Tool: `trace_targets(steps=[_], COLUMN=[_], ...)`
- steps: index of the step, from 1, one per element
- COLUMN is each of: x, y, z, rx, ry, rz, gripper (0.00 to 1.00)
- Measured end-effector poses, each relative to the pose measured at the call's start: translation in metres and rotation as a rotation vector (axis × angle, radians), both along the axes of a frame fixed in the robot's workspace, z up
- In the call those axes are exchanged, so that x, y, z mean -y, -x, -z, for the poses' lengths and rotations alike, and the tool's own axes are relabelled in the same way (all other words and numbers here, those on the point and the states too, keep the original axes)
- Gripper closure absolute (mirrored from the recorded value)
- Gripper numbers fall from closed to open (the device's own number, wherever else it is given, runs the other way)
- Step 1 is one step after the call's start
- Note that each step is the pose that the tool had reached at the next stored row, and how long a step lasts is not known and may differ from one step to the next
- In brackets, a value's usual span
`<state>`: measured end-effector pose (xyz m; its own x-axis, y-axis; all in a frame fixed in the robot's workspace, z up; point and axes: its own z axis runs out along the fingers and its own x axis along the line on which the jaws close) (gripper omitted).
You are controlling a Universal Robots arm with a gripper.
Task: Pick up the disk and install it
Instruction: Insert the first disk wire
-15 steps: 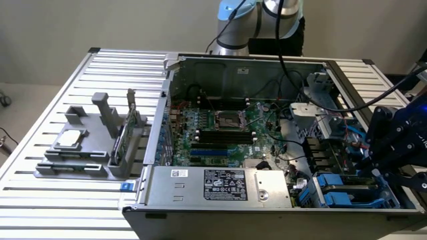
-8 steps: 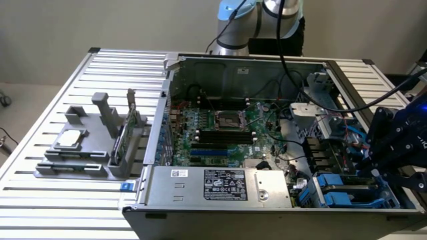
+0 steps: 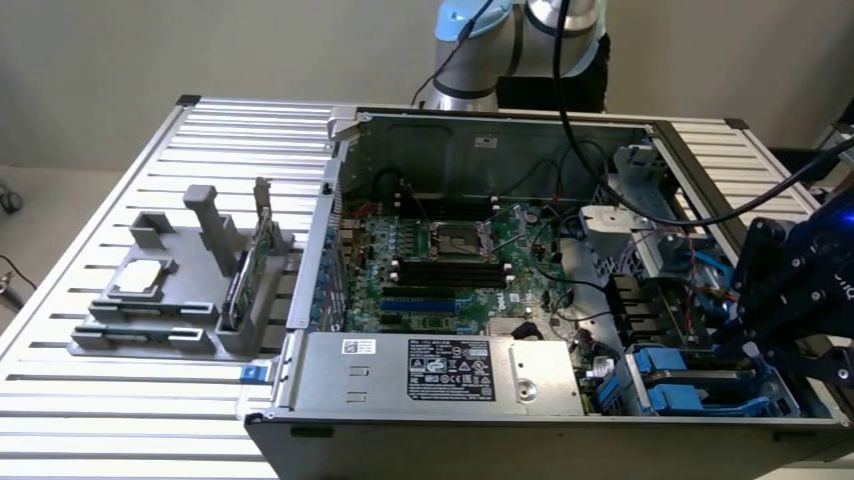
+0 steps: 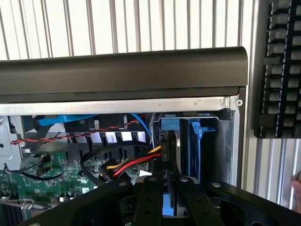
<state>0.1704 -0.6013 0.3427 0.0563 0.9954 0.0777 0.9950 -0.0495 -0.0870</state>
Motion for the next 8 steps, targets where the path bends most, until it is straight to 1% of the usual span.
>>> trace_targets(steps=[2, 4, 8], x=[0.0, 0.0, -0.0006], y=[0.0, 0.0003, 0.0018], z=[0.0005, 0.001, 0.0015], rx=[-0.0006, -0.0009, -0.0009], ry=[0.0042, 0.0059, 0.0074], rz=[0.0, 0.0, -0.003], gripper=[0.84, 0.84, 0.84])
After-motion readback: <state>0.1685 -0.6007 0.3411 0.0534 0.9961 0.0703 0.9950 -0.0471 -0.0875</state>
